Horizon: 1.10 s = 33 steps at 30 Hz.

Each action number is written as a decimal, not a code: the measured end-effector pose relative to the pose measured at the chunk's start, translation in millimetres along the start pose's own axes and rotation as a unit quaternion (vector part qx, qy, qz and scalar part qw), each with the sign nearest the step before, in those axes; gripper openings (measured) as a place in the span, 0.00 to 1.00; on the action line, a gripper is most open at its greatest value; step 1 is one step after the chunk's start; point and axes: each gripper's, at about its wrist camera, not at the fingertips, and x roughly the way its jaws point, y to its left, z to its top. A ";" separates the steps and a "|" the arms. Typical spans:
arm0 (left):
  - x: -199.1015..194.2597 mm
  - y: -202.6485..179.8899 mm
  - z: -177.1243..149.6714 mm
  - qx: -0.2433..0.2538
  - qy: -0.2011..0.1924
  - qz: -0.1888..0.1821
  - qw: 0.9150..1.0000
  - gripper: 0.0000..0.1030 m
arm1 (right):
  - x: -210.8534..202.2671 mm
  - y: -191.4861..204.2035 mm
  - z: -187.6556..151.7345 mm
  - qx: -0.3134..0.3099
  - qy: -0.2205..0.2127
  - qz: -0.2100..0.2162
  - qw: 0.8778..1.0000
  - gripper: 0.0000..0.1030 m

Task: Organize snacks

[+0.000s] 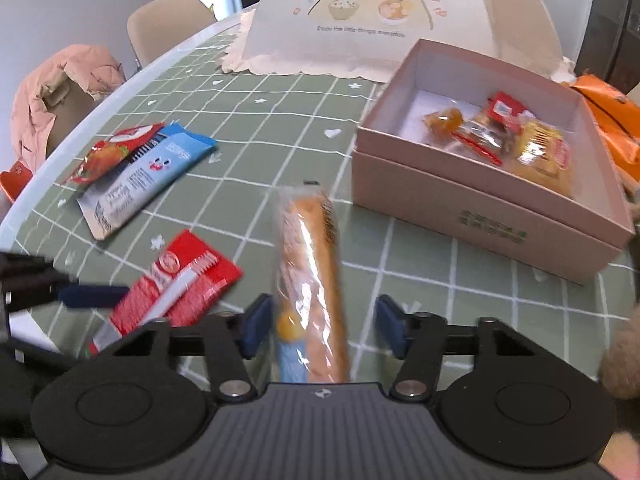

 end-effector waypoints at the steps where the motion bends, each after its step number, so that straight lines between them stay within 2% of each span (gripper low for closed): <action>1: -0.8 -0.3 -1.1 0.002 0.001 -0.001 1.000 0.60 | -0.2 1.8 0.6 -0.001 0.003 0.003 1.000 0.33; 7: -4.4 3.4 -7.3 0.000 0.001 -0.014 1.000 0.60 | -20.1 -1.0 -9.6 0.006 0.005 0.032 0.999 0.29; 11: -5.0 2.6 -8.1 0.003 0.005 -0.013 1.000 0.60 | -40.7 -13.4 -20.6 0.032 -0.001 0.028 0.999 0.24; 15: -4.7 -1.3 -8.8 0.007 0.004 -0.004 1.000 0.60 | -69.5 -33.4 -26.1 0.070 -0.024 0.020 0.997 0.13; 20: -4.8 2.1 -6.8 -0.006 0.006 -0.017 1.000 0.54 | -109.8 -58.3 -23.5 0.106 -0.077 0.005 0.991 0.12; 23: -4.0 -1.1 -6.2 0.002 0.006 -0.016 1.000 0.54 | -114.8 -58.9 -22.8 0.090 -0.091 -0.006 0.992 0.13; 24: -3.5 -3.3 -5.9 0.009 0.006 -0.014 1.000 0.54 | -112.6 -55.8 -22.0 0.079 -0.088 -0.014 0.993 0.14; 25: -2.8 -5.1 -5.6 0.014 0.006 -0.012 1.000 0.54 | -107.6 -52.0 -20.8 0.070 -0.081 -0.016 0.994 0.24; 26: -2.2 -6.3 -5.2 0.020 0.007 -0.010 1.000 0.54 | -102.3 -49.2 -19.9 0.067 -0.075 -0.013 0.995 0.39; 28: -1.6 -8.1 -5.2 0.026 0.008 -0.006 1.000 0.56 | -87.9 -42.3 -18.5 0.068 -0.063 -0.005 0.996 0.53; 31: -1.8 -9.8 -7.1 0.030 0.005 -0.004 1.000 0.57 | -64.0 -26.9 -13.2 0.050 -0.037 0.003 0.998 0.55; 33: -1.9 -10.1 -7.9 0.029 0.003 -0.004 1.000 0.58 | -50.1 -14.9 -11.4 0.032 -0.022 -0.005 0.999 0.60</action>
